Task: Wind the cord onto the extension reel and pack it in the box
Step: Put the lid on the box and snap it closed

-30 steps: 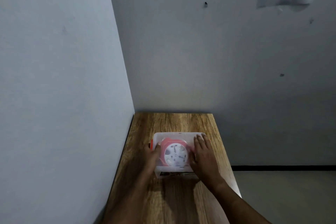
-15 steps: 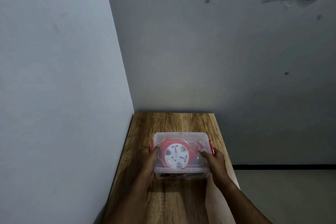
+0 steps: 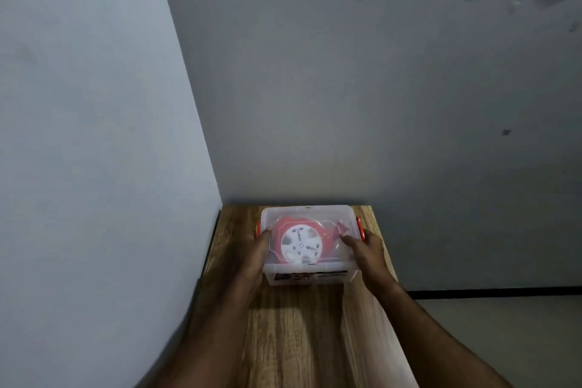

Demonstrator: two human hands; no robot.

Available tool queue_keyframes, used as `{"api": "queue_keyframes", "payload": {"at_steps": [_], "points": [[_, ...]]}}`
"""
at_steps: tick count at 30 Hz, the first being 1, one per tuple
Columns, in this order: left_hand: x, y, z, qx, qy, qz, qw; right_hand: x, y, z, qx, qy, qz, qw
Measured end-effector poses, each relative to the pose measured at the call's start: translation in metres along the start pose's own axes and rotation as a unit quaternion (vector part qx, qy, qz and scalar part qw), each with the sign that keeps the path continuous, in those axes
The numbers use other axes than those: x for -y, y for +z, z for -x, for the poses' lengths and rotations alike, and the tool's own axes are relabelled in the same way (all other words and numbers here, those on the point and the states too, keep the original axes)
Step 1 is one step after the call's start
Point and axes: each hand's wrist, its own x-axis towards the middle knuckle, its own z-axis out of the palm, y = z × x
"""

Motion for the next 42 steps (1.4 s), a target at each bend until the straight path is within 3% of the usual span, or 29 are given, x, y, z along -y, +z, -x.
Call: {"api": "queue_keyframes", "payload": {"at_steps": [20, 24, 26, 28, 31, 33, 36, 42], "points": [[-0.024, 0.022, -0.109, 0.007, 0.0, 0.018, 1.0, -0.02, 0.029, -0.107, 0.001, 0.021, 0.021, 1.0], [-0.034, 0.019, -0.097, -0.031, 0.049, -0.075, 0.995, -0.013, 0.034, -0.106, -0.014, 0.017, 0.099, 0.995], [-0.035, 0.018, -0.081, -0.136, 0.173, -0.24, 0.946, -0.009, 0.035, -0.098, -0.071, -0.055, 0.273, 0.958], [-0.03, 0.02, -0.064, -0.181, 0.345, -0.331, 0.86, -0.004, 0.037, -0.082, -0.084, -0.183, 0.428, 0.881], [-0.007, 0.032, -0.059, -0.074, 0.521, -0.402, 0.749, -0.002, 0.042, -0.064, 0.066, -0.322, 0.571, 0.753], [0.008, 0.034, -0.061, -0.041, 0.554, -0.439, 0.706, -0.016, 0.04, -0.066, 0.126, -0.355, 0.627, 0.682], [0.014, 0.032, -0.063, -0.024, 0.509, -0.474, 0.718, -0.026, 0.041, -0.069, 0.144, -0.312, 0.681, 0.646], [0.004, 0.037, -0.066, -0.024, 0.452, -0.507, 0.734, -0.021, 0.048, -0.072, 0.144, -0.254, 0.679, 0.674]]}}
